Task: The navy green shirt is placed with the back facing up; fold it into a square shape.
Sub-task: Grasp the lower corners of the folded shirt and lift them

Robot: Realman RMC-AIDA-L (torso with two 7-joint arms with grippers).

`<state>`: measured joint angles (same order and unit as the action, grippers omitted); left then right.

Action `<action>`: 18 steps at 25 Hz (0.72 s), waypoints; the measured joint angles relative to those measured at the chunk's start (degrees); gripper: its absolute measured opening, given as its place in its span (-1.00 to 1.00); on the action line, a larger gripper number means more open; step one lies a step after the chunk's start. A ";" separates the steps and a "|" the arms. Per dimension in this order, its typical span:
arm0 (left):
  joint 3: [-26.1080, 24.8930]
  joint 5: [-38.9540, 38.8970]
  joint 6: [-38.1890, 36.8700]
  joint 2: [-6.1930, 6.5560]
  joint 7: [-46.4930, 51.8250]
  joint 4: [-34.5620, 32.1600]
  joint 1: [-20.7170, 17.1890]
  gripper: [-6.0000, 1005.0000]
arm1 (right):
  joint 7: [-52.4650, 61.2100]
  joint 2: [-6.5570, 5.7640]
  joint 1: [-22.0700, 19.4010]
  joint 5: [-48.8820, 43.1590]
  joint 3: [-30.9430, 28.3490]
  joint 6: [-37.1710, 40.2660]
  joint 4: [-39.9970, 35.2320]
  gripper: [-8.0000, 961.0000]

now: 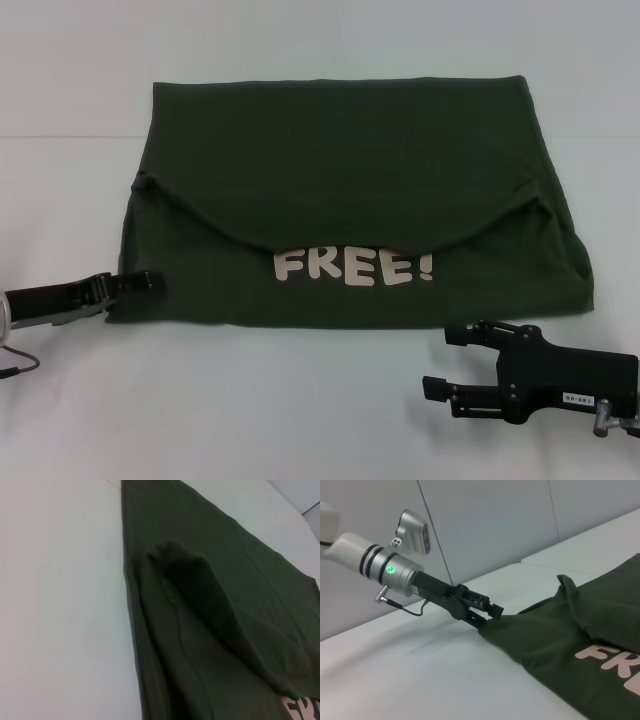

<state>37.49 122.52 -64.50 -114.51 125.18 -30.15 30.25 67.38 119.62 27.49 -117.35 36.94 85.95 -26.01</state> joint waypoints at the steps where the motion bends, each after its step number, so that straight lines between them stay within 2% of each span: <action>1: 0.02 0.00 0.00 -0.04 0.01 0.01 0.05 0.77 | 0.00 0.00 0.01 0.01 -0.07 0.00 0.00 0.87; 9: 0.05 0.01 0.38 -0.28 0.52 0.03 0.22 0.77 | 0.08 0.00 0.02 0.14 -0.35 0.00 0.00 0.87; 15: 2.30 0.48 3.06 -0.43 0.31 0.01 0.08 0.58 | 0.23 0.00 0.02 0.21 -0.47 0.08 0.00 0.87; 18: 2.48 0.71 3.18 -0.47 0.13 0.05 0.09 0.41 | 0.50 0.00 0.07 0.20 -0.47 0.12 -0.02 0.86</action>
<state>39.96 123.23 -61.33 -114.99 125.31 -30.10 30.34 67.89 119.62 27.56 -117.15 36.47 86.07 -26.03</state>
